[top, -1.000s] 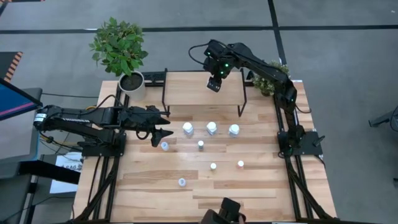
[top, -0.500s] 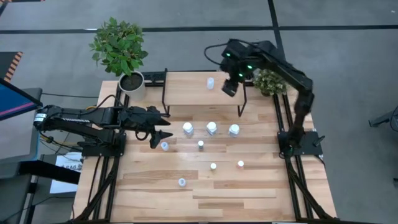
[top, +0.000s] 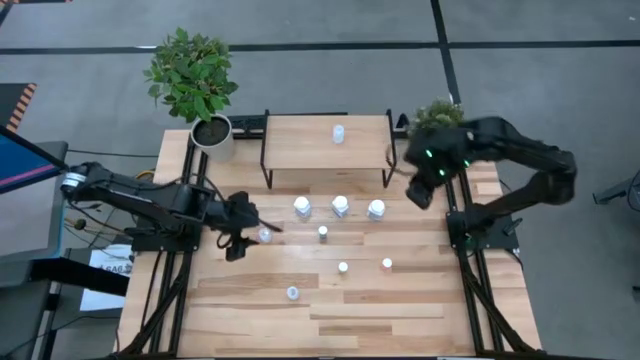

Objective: Pick and place medicine bottles onto shelf by color
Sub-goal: Put the top white pill bottle on the shelf

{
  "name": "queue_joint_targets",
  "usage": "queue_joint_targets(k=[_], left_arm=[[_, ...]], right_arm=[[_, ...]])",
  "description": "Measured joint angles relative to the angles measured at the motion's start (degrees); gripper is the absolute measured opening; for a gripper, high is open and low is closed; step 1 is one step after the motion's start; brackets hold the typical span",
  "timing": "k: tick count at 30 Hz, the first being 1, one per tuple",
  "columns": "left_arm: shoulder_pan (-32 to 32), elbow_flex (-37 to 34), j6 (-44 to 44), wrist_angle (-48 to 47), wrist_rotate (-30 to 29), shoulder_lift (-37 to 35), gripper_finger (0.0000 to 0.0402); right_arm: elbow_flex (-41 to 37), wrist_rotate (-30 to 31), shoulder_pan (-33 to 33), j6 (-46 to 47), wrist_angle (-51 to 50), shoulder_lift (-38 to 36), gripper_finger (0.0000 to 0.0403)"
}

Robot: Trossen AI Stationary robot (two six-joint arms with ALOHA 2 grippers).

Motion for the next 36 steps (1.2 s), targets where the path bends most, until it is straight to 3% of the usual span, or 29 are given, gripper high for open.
queue_joint_targets(k=[6,11,26,36], left_arm=[[-0.22,0.0,0.0,0.46,-1.42,8.05,0.0259],[-0.02,0.0,0.78,0.7,-4.12,13.36,0.0259],[0.12,0.0,4.28,3.33,-6.34,22.87,0.0259],[0.13,0.02,4.59,6.81,-7.61,22.73,0.0259]], right_arm=[[-6.89,4.98,8.11,9.83,3.5,-6.15,0.0197],[-8.01,6.62,11.6,13.76,3.89,-7.27,0.0196],[-7.97,6.79,16.07,13.76,4.45,-6.71,0.0186],[-7.97,6.79,16.82,13.71,4.34,-6.68,0.0184]])
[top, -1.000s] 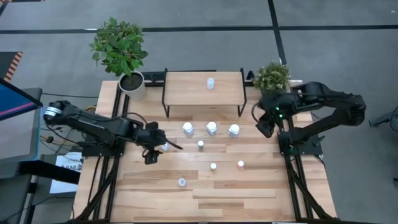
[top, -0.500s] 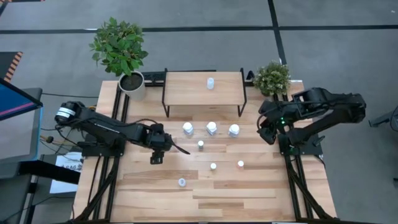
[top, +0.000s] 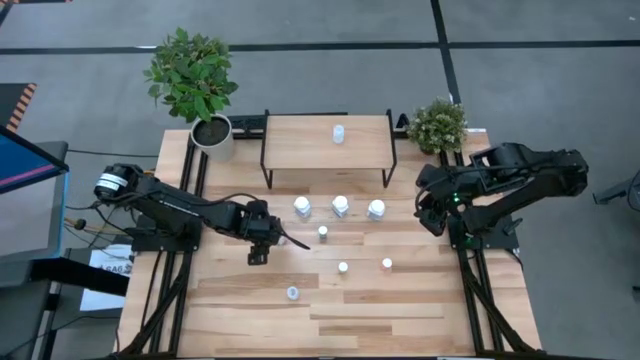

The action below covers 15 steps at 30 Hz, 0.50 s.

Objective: Pick and place medicine bottles onto shelf by color
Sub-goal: Put the top white pill bottle on the shelf

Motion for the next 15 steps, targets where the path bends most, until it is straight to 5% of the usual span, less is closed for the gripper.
queue_joint_targets(k=[15], left_arm=[[3.47,-2.19,11.03,1.53,1.93,1.35,0.0259]], right_arm=[[0.0,-0.02,-0.02,0.0,0.02,0.0,0.018]])
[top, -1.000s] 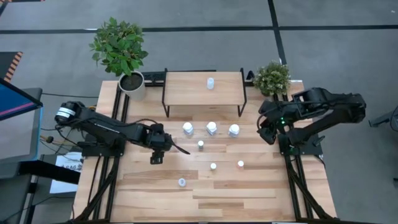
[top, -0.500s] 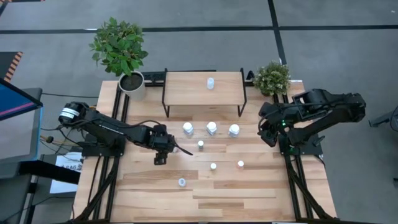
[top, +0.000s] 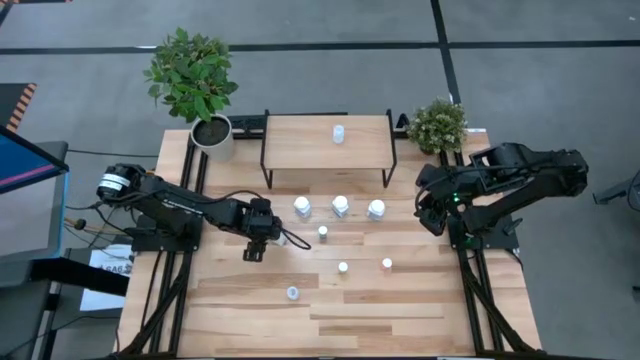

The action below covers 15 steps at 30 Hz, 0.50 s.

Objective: Pick and place medicine bottles onto shelf by color
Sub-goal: Put the top white pill bottle on the shelf

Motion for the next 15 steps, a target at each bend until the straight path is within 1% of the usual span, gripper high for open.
queue_joint_targets(k=[6,9,11,15], left_arm=[[1.58,-1.09,2.77,2.64,1.42,0.03,0.0259],[1.9,-1.1,6.1,4.6,3.21,0.03,0.0259],[1.91,-1.09,7.83,4.94,3.32,0.03,0.0259],[2.19,-1.55,8.2,5.7,3.59,0.03,0.0258]], right_arm=[[0.0,0.0,0.0,0.0,0.03,0.0,0.0179],[0.0,0.0,0.0,0.0,0.03,0.0,0.0179],[0.0,0.0,-0.04,0.0,0.03,0.0,0.0179],[0.0,0.0,-0.04,0.0,0.03,0.0,0.0179]])
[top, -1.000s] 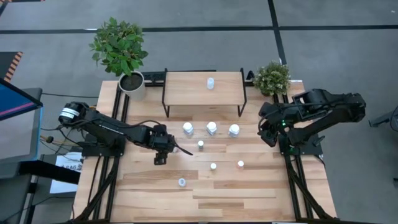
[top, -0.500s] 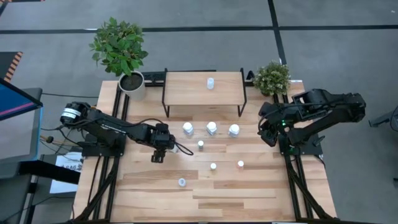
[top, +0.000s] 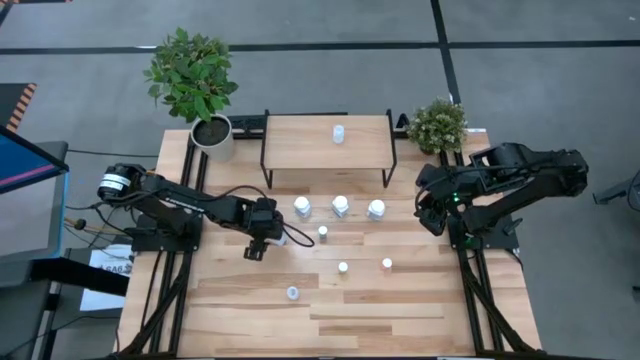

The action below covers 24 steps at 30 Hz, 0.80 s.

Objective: Pick and place medicine bottles onto shelf by color
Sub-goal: Put the top white pill bottle on the shelf

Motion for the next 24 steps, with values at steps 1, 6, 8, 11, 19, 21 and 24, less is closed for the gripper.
queue_joint_targets(k=[1,6,8,11,19,21,24], left_arm=[[0.09,-0.72,-0.02,0.87,0.3,0.0,0.0256],[0.09,-2.58,-3.38,1.68,0.4,0.0,0.024],[0.09,-3.01,-3.69,1.83,0.41,0.0,0.0232],[0.09,-3.28,-3.7,3.22,0.4,0.0,0.0221],[0.09,-3.3,-6.61,3.3,0.4,0.0,0.0164],[0.09,-2.89,-8.52,2.5,0.4,0.0,0.0141],[0.09,-0.1,-11.14,-2.48,0.39,0.0,0.0106]], right_arm=[[0.0,0.0,0.0,0.0,0.0,0.0,0.0179],[0.0,0.0,0.0,0.0,0.0,0.0,0.0179],[0.0,0.0,0.0,-0.01,0.0,0.0,0.0179],[0.0,0.0,0.0,-0.01,0.0,0.0,0.0179],[0.0,0.0,0.0,-0.02,0.0,0.0,0.0179],[0.0,0.0,0.0,0.0,0.0,0.0,0.0179],[0.0,0.0,0.0,-0.02,0.0,0.0,0.0179]])
